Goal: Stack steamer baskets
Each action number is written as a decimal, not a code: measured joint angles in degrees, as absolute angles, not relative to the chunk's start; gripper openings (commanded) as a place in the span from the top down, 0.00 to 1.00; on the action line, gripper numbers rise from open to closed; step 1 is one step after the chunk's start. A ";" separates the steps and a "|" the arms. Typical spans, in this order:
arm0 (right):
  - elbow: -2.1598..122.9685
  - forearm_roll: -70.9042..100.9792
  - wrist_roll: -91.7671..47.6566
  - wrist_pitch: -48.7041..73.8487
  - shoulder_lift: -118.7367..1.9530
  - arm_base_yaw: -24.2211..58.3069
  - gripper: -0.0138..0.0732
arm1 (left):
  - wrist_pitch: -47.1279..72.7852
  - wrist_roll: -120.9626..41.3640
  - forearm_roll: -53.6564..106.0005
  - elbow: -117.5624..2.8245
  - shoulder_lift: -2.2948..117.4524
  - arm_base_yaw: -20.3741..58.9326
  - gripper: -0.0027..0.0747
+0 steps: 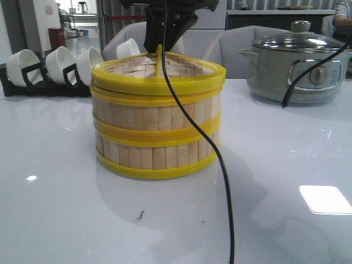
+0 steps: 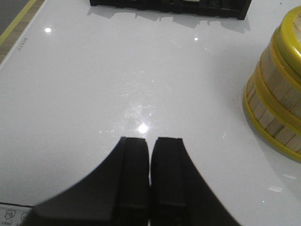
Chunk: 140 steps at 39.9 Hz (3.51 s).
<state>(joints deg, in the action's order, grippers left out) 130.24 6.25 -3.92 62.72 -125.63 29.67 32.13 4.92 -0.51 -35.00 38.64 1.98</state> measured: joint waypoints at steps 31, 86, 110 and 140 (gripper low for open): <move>130.27 6.25 -3.92 62.61 -125.91 29.78 0.67 | 32.13 4.92 -0.51 -35.00 38.64 1.98 0.86; 97.89 2.28 -3.92 43.56 -91.41 7.10 0.38 | 32.13 4.92 -0.51 -35.00 38.64 1.98 0.86; 39.42 2.28 -3.92 13.97 -47.29 -5.09 0.39 | 32.13 4.92 -0.51 -35.00 38.64 1.98 0.86; 13.86 2.28 -3.92 6.87 -24.30 -5.09 0.76 | 32.13 4.92 -0.51 -35.00 38.64 1.98 0.86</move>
<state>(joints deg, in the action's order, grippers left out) 13.86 2.28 -3.92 6.87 -24.30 -5.09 32.13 4.92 -0.51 -35.00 38.64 1.98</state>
